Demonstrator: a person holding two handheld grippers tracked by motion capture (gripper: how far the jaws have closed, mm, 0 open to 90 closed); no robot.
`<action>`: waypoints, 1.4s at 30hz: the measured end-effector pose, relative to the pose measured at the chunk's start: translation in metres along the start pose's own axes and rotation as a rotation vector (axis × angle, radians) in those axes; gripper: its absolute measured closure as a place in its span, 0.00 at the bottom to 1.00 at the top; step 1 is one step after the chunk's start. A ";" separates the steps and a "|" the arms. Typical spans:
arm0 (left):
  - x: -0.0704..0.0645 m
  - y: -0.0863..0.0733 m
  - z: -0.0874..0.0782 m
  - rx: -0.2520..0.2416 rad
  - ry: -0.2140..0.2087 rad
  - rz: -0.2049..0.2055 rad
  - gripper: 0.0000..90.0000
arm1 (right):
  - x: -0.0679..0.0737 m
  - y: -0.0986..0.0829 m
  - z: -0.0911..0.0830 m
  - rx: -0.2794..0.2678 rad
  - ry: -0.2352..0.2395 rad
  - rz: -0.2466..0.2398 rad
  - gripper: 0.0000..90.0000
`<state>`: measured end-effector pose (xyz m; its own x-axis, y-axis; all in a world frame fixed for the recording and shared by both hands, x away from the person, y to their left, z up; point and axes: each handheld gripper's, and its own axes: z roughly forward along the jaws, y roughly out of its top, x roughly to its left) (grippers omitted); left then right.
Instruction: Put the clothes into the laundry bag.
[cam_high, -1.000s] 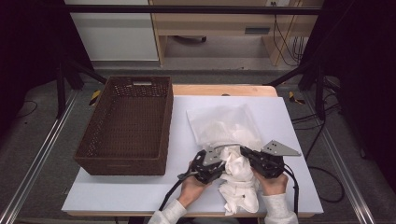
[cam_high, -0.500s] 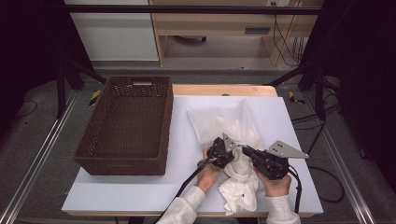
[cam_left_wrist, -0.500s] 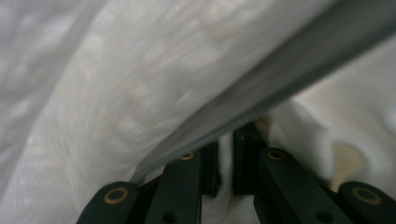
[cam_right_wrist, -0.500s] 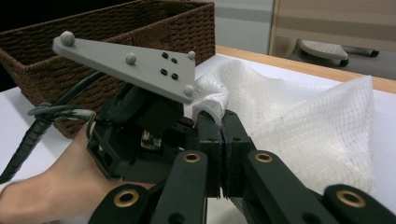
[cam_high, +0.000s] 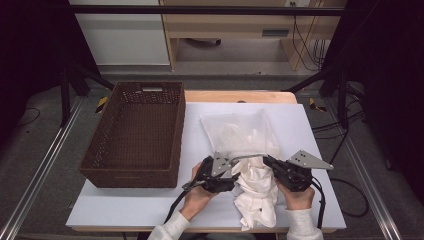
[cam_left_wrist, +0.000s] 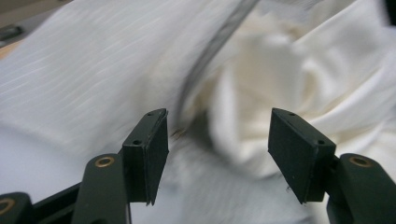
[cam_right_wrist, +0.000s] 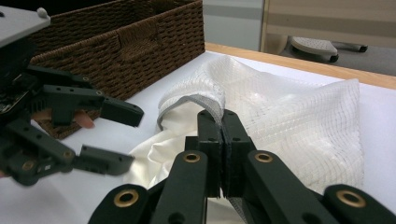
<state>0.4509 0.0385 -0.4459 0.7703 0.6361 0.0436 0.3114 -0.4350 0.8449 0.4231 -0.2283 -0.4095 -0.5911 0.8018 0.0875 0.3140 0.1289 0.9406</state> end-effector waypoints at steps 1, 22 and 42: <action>0.004 -0.003 0.000 0.012 -0.008 -0.013 0.41 | 0.000 0.000 0.000 0.002 -0.001 -0.001 0.99; 0.004 -0.027 0.011 0.170 -0.065 0.000 0.98 | 0.002 -0.002 0.005 0.017 0.002 -0.003 0.99; -0.007 -0.049 -0.072 0.052 0.009 -0.020 0.86 | 0.022 0.000 0.019 0.040 0.049 -0.019 0.99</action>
<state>0.3899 0.1016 -0.4490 0.7585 0.6509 0.0320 0.3558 -0.4546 0.8165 0.4247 -0.1995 -0.4140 -0.6327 0.7695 0.0871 0.3316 0.1676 0.9284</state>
